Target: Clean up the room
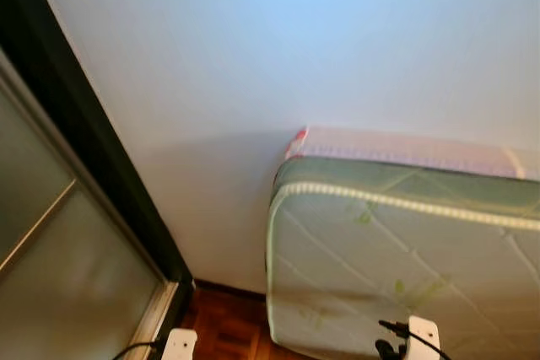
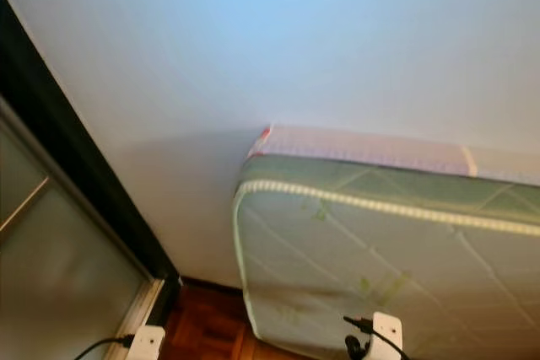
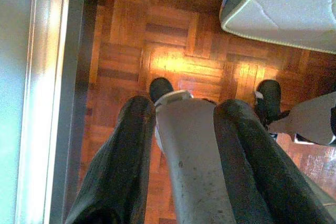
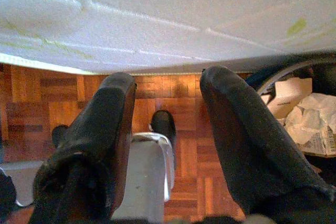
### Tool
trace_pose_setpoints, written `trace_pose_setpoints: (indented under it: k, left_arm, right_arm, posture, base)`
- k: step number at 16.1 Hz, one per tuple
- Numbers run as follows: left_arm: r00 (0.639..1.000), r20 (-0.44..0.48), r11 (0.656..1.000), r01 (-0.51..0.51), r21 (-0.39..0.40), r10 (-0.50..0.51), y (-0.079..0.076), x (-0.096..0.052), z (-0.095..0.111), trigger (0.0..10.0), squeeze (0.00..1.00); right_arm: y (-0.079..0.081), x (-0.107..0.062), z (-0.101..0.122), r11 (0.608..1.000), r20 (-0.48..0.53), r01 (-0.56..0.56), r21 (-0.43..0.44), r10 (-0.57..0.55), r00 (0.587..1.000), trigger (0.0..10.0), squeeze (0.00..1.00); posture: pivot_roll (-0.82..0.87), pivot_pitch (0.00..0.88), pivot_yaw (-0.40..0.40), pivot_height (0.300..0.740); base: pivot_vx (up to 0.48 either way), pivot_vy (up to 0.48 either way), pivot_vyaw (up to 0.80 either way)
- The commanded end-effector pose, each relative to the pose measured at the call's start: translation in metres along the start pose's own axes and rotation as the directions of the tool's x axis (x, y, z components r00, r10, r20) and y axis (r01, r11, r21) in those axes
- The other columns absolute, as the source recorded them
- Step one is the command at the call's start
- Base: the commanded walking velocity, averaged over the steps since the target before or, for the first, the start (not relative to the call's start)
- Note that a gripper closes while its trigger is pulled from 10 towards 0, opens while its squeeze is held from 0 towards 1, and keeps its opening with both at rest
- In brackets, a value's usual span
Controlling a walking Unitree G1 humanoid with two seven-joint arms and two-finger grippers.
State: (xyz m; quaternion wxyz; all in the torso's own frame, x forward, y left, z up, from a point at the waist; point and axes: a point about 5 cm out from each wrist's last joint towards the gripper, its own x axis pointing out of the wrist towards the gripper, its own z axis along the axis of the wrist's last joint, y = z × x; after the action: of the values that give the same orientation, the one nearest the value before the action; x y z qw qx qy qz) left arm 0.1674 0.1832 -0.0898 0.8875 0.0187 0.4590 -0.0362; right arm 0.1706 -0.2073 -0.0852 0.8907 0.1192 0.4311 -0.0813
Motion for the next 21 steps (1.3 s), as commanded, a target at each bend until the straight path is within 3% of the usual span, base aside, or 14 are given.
trace_pose_setpoints:
  k: [1, 18, 21]
  left_arm:
    - [0.999, -0.031, 1.0, -0.013, -0.008, 0.012, 0.0019, -0.0017, -0.0082, 10.0, 0.0]
    - [0.999, -0.034, 1.0, -0.015, -0.012, 0.014, 0.0004, -0.0012, -0.0077, 10.0, 0.0]
    - [1.0, -0.026, 1.0, -0.011, -0.014, 0.011, -0.0006, -0.001, -0.0069, 10.0, 0.0]
  right_arm:
    - [-0.0023, -0.001, -0.0031, 1.0, -0.012, 0.005, 0.003, -0.005, 1.0, 10.0, 0.0]
    - [-0.0032, -0.0017, -0.0052, 1.0, -0.029, -0.026, -0.016, 0.025, 0.999, 10.0, 0.0]
    - [-0.0022, -0.0016, -0.0039, 0.995, -0.04, -0.061, -0.084, 0.057, 0.998, 10.0, 0.0]
  posture:
    - [-0.01, 0.043, -0.007, 0.74]
    - [0.01, 0.06, -0.008, 0.74]
    - [0.01, 0.066, -0.007, 0.74]
  base:
    - [-0.266, 0.0, 0.0]
    - [-0.268, 0.0, 0.0]
    - [-0.085, 0.0, 0.0]
